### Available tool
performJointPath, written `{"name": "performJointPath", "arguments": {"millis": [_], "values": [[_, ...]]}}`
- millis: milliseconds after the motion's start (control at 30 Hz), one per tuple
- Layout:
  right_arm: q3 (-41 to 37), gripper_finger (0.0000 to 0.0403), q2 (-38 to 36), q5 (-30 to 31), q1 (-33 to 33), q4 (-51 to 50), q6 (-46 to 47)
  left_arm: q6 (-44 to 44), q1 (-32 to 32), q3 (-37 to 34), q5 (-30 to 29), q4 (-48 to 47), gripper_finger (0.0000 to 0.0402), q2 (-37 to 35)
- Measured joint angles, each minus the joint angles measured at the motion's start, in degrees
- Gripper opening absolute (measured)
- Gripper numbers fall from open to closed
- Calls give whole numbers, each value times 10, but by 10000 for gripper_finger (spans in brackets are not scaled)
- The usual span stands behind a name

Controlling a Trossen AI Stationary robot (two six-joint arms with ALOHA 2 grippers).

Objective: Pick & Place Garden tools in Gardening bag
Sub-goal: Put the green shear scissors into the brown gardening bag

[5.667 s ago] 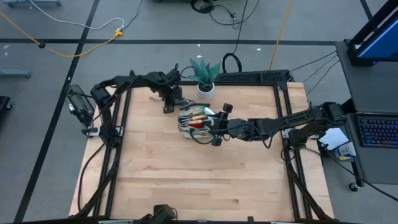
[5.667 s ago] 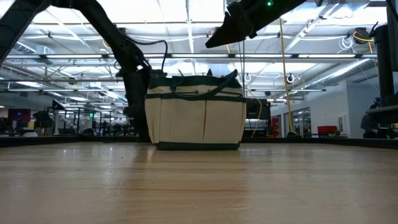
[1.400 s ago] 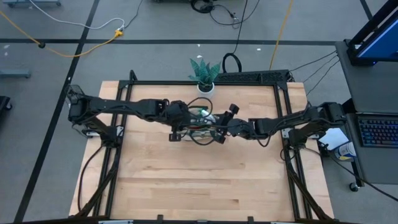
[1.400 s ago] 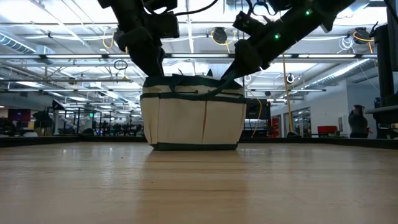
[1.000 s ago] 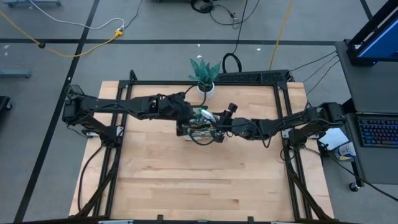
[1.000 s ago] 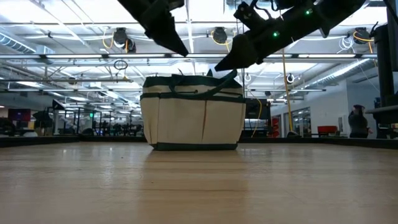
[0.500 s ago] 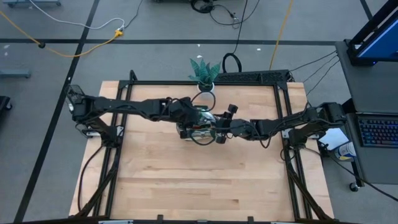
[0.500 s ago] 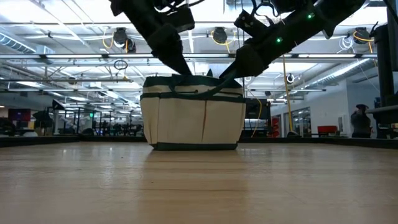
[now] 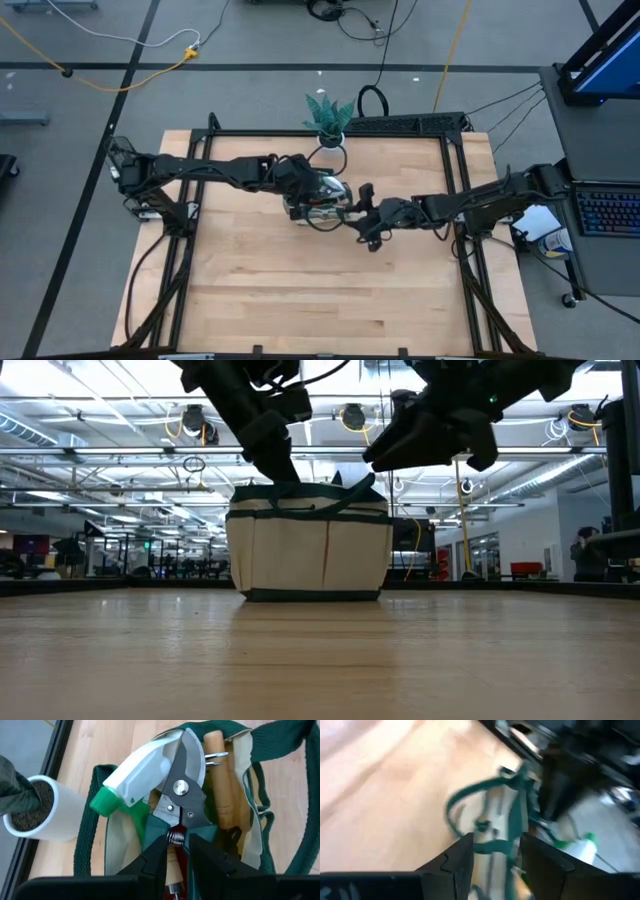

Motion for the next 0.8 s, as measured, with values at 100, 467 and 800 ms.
{"name": "performJointPath", "arguments": {"millis": [100, 467, 800], "values": [[0, 150, 0, -8, -10, 2, -2, -9, 0, -1, -2, 2, 88, -8], [-5, 150, 9, -55, -63, -45, 0, -8, -9, -2, -3, 6, 88, -21], [-48, 81, 9, -69, -84, 17, -67, -7, -9, -1, -3, 7, 88, -22]]}}
